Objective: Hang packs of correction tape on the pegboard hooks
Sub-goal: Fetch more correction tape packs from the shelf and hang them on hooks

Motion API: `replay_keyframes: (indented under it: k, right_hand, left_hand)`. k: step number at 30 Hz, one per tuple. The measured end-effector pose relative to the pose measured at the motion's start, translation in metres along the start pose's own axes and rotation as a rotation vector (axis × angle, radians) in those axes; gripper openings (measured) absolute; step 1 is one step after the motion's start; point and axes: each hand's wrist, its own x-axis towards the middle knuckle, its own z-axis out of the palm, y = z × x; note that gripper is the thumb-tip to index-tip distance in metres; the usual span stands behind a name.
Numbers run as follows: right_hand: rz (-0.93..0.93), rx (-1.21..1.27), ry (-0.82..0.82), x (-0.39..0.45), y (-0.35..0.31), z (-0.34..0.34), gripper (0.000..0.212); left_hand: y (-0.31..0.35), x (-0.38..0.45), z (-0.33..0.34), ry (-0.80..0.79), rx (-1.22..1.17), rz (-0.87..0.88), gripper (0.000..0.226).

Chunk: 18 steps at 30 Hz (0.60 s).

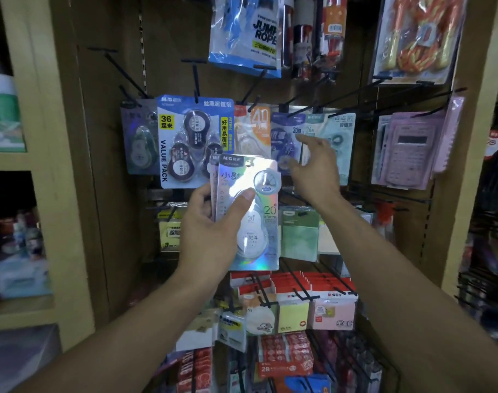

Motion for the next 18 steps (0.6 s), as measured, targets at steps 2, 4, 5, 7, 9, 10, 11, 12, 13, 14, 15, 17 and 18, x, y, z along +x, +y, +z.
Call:
replay_keyframes:
  k: [2,4,5,7,9,10,11,12,13,14,15,17,18]
  right_hand:
    - [-0.030,0.168,0.033,-0.031,-0.017,-0.021,0.041]
    - [-0.032,0.357,0.001,-0.069,-0.038,-0.040,0.033]
    - [-0.039,0.443,-0.025,-0.090,-0.049,-0.047,0.032]
    - [-0.078,0.506,-0.097,-0.129,-0.062,-0.054,0.037]
    - [-0.136,0.436,-0.167,-0.159,-0.066,-0.051,0.048]
    - [-0.159,0.387,-0.200,-0.170,-0.066,-0.047,0.055]
    - [-0.179,0.339,-0.241,-0.177,-0.065,-0.043,0.062]
    - [-0.198,0.289,-0.288,-0.182,-0.065,-0.039,0.070]
    - [-0.220,0.237,-0.336,-0.185,-0.066,-0.036,0.077]
    - [-0.241,0.191,-0.368,-0.186,-0.067,-0.032,0.082]
    - [-0.255,0.167,-0.374,-0.186,-0.070,-0.029,0.083]
    - [-0.269,0.203,-0.324,-0.184,-0.076,-0.023,0.076]
    - [-0.273,0.240,-0.307,-0.182,-0.081,-0.020,0.073]
  left_hand:
    - [-0.004,-0.001,0.001,0.035,-0.004,0.019,0.038]
    - [-0.009,-0.002,0.004,0.078,-0.010,0.031,0.038]
    - [-0.010,-0.002,0.005,0.104,-0.020,0.037,0.038]
    - [-0.014,-0.003,0.008,0.145,-0.042,0.045,0.039]
    - [-0.015,-0.004,0.009,0.173,-0.077,0.033,0.040]
    - [-0.015,-0.005,0.009,0.187,-0.099,0.023,0.041]
    - [-0.015,-0.005,0.008,0.203,-0.123,0.009,0.043]
    - [-0.015,-0.006,0.007,0.220,-0.141,0.002,0.045]
    - [-0.015,-0.007,0.005,0.237,-0.151,0.003,0.045]
    - [-0.015,-0.008,0.002,0.249,-0.149,0.010,0.041]
    - [-0.014,-0.009,-0.003,0.258,-0.141,0.014,0.033]
    - [-0.013,-0.010,-0.015,0.275,-0.122,0.032,0.011]
    - [-0.012,-0.011,-0.023,0.286,-0.116,0.043,0.006]
